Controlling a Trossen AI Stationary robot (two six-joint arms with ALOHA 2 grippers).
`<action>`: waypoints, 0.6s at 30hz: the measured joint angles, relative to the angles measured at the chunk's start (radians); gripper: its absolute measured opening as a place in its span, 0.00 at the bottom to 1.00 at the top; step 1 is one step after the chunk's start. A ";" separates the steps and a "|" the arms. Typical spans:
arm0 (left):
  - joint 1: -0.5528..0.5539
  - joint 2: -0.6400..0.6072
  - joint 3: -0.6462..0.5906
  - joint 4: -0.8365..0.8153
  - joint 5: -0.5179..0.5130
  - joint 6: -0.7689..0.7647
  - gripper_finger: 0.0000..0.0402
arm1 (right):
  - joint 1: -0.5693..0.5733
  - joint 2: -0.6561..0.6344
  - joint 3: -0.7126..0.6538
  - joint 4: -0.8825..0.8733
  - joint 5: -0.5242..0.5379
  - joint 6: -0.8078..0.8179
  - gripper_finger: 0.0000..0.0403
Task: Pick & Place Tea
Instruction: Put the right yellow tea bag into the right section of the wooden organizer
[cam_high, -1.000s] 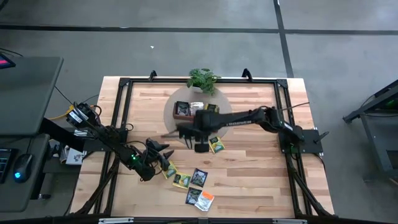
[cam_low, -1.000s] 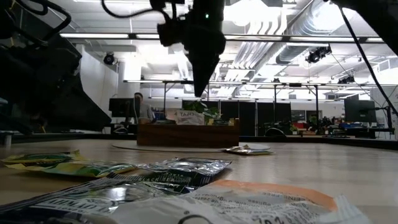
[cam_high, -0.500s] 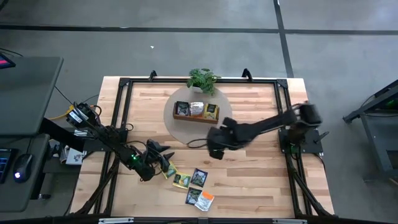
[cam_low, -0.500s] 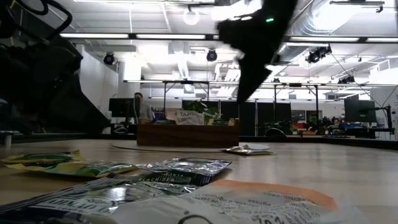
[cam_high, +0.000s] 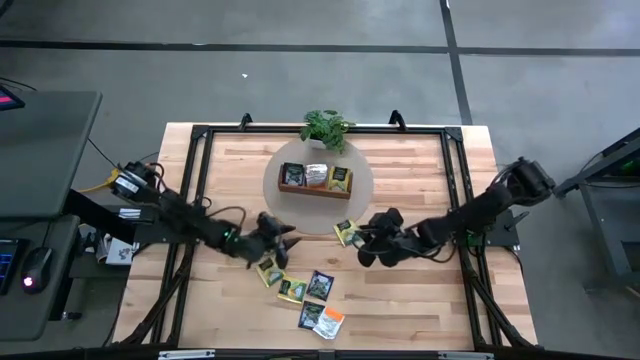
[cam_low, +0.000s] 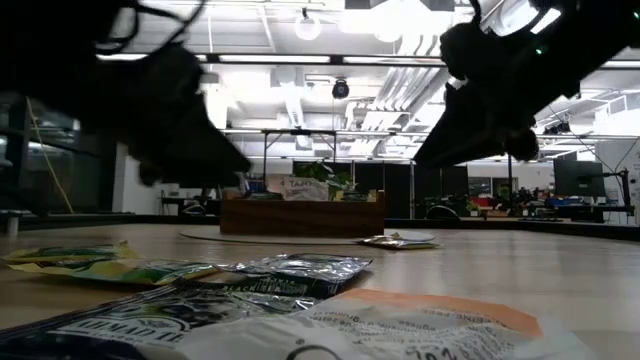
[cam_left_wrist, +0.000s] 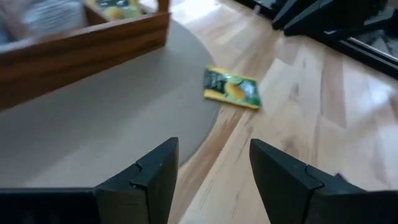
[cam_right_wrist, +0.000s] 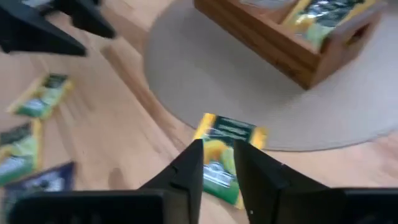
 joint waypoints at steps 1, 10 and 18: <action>0.030 0.000 0.014 0.000 0.044 0.026 0.49 | 0.003 0.003 -0.014 0.042 0.001 -0.006 0.17; 0.204 0.038 0.153 -0.026 0.325 0.200 0.49 | 0.001 0.071 -0.037 0.139 -0.018 -0.060 0.01; 0.259 0.177 0.269 -0.017 0.435 0.206 0.49 | -0.002 0.121 -0.037 0.161 -0.055 -0.068 0.00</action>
